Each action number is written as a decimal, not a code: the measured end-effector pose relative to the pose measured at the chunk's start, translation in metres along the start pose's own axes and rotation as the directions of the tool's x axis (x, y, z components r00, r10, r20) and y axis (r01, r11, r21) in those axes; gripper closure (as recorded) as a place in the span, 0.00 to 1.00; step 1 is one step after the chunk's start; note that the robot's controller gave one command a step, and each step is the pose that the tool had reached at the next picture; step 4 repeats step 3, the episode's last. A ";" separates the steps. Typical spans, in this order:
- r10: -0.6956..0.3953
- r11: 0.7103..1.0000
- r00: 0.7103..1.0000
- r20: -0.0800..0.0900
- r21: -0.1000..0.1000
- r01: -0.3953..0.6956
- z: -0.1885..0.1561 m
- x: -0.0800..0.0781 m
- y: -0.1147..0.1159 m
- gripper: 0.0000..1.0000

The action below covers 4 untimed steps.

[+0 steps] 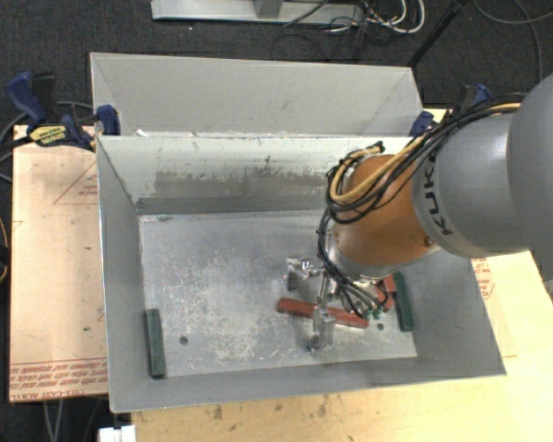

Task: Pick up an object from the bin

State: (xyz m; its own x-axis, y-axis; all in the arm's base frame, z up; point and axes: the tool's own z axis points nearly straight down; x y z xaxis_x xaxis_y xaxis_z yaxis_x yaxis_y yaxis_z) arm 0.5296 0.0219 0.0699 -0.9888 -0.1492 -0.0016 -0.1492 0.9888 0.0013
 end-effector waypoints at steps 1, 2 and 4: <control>0.000 1.000 1.000 0.001 0.000 0.000 -0.001 0.000 0.000 1.00; 0.128 0.992 0.992 0.010 0.003 -0.128 -0.100 -0.012 -0.051 1.00; 0.141 0.990 0.990 0.009 0.003 -0.141 -0.159 -0.016 -0.070 1.00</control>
Offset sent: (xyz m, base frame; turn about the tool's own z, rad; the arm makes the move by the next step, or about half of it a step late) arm 0.0000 0.0000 0.0000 0.0000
